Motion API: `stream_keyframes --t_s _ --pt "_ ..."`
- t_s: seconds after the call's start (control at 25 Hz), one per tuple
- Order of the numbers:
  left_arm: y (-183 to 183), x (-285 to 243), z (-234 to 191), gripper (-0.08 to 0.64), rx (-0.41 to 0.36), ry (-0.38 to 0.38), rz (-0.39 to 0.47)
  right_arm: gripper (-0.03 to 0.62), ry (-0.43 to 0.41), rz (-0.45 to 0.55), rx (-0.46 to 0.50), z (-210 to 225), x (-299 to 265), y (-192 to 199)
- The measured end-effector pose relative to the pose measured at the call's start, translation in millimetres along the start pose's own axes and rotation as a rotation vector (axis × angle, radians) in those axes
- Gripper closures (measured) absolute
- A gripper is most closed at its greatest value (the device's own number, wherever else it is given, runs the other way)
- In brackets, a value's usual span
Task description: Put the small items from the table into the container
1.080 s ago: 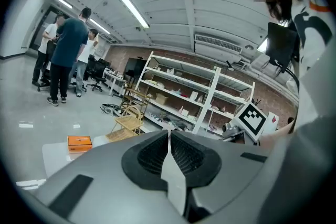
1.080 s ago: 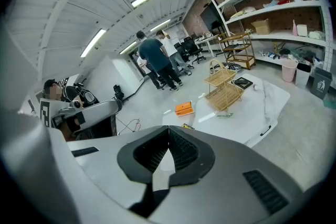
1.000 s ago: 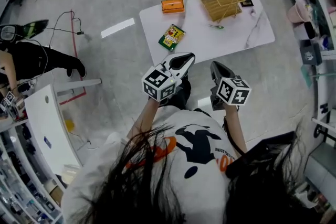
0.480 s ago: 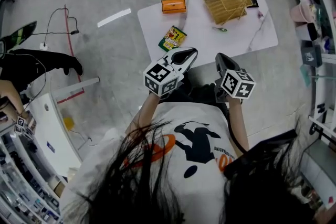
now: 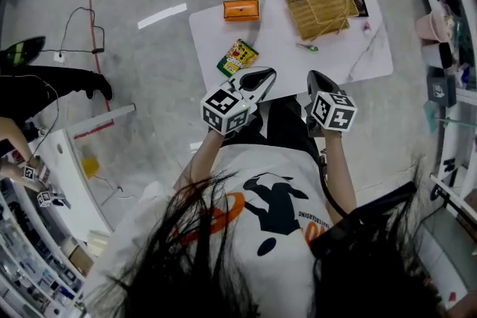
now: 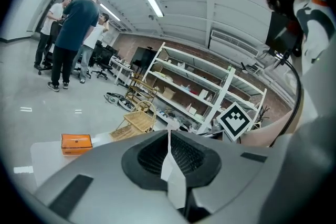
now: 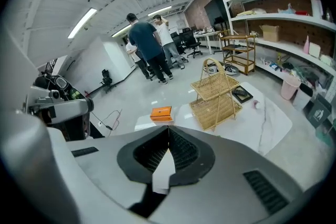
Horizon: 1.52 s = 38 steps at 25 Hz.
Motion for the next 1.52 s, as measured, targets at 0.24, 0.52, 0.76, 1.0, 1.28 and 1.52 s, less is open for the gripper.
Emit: stream_keyframes --t_s 0.24,0.52,0.76,1.0,1.28,1.52 --pt "6.6 -40.0 -4.8 0.549 0.038 -0.072 0.012 0.575 -0.008 -0.110 0.180 51.8 -40.2 -10.3" --pt "24.5 -89.6 -19.7 0.549 0.085 -0.147 -0.016 0.514 -0.080 -0.294 0.251 118.1 -111.6 3.5" --pt "45.6 -122.0 -36.8 0.549 0.111 -0.179 -0.043 0.491 -0.092 -0.477 0.387 156.8 -170.7 31.2" --pt "74.7 -153.4 -46.4 0.549 0.122 -0.151 -0.096 0.483 -0.045 -0.595 0.533 190.4 -215.4 59.3" --pt "102.4 -166.2 -52.0 0.549 0.155 -0.135 -0.145 0.524 0.036 -0.662 0.601 213.7 -242.3 77.9" --pt "108.3 -163.6 -56.2 0.549 0.163 -0.142 -0.166 0.577 0.015 -0.594 0.504 209.0 -231.6 64.8"
Point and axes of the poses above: the fingertips, and each gripper's own axes: x backward along the fingers, z to its right, y out of its underside, the point moved 8 cm from there along x, backward along the fingers, and after that the axes turned 11 degrees about -y, right-handed, at the moved point
